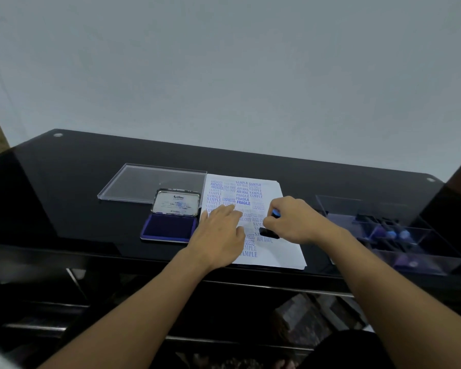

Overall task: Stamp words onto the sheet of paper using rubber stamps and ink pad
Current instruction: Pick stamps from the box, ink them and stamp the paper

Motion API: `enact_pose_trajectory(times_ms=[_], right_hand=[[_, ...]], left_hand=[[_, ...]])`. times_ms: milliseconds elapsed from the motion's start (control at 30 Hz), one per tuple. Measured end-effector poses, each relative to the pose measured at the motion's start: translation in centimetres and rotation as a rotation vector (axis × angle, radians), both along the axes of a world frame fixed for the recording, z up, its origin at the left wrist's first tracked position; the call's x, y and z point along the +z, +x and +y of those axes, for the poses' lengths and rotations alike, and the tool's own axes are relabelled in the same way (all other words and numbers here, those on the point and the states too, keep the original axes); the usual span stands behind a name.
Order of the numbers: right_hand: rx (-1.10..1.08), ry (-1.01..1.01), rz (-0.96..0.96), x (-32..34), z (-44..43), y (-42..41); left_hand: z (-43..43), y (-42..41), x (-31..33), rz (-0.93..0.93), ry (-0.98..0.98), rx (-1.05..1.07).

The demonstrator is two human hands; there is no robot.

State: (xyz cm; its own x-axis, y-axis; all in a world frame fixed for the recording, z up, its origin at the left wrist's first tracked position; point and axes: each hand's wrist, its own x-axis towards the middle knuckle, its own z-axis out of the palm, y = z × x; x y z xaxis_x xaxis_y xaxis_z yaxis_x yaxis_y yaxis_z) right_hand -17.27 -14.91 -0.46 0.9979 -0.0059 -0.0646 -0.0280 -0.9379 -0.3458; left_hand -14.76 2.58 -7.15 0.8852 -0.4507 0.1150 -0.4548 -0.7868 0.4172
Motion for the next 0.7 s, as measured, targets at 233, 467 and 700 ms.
enact_pose_trajectory(times_ms=[233,467,700], right_hand=[[0.044,-0.052,0.011,-1.0,-0.1,0.1],[0.085,-0.066,0.015,-2.1,0.0,0.1],[0.099,-0.059,0.015,-2.6,-0.2,0.1]], left_hand=[[-0.7,0.2,-0.8,-0.018,0.031,-0.013],[-1.2,0.0,-1.4,-0.045,0.031,-0.016],[-1.3,0.0,-2.3,-0.044,-0.001,-0.010]])
